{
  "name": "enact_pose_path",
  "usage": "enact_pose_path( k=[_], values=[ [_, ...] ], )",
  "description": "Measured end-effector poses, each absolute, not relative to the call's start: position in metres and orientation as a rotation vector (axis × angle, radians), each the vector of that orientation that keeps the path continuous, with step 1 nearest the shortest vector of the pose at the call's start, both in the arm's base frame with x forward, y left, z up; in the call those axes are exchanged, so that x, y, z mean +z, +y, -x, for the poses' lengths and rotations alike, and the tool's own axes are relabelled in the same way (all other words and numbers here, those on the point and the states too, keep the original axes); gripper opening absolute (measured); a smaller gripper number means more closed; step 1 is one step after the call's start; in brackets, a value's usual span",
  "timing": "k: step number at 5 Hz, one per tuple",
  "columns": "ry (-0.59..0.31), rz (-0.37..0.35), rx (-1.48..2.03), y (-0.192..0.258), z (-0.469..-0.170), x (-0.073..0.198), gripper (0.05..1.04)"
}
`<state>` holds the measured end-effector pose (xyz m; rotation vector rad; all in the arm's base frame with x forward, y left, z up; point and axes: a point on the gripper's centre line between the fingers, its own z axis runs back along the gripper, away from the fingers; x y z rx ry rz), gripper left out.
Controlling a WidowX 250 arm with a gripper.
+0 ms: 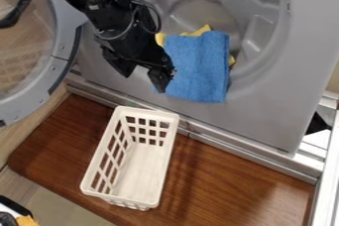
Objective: Move the blue object from the sink to the blown surface
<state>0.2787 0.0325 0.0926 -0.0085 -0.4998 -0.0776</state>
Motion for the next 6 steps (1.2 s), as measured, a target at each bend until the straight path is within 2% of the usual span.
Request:
enact_pose_path(
  k=[2,4,6],
  values=[
    [-0.412,0.035,-0.112,0.022,-0.282,0.068,1.0],
    [-0.416,0.07,-0.112,0.013,-0.315,0.05,1.0],
    [-0.445,0.069,-0.098,0.01,-0.345,0.044,1.0]
  ],
)
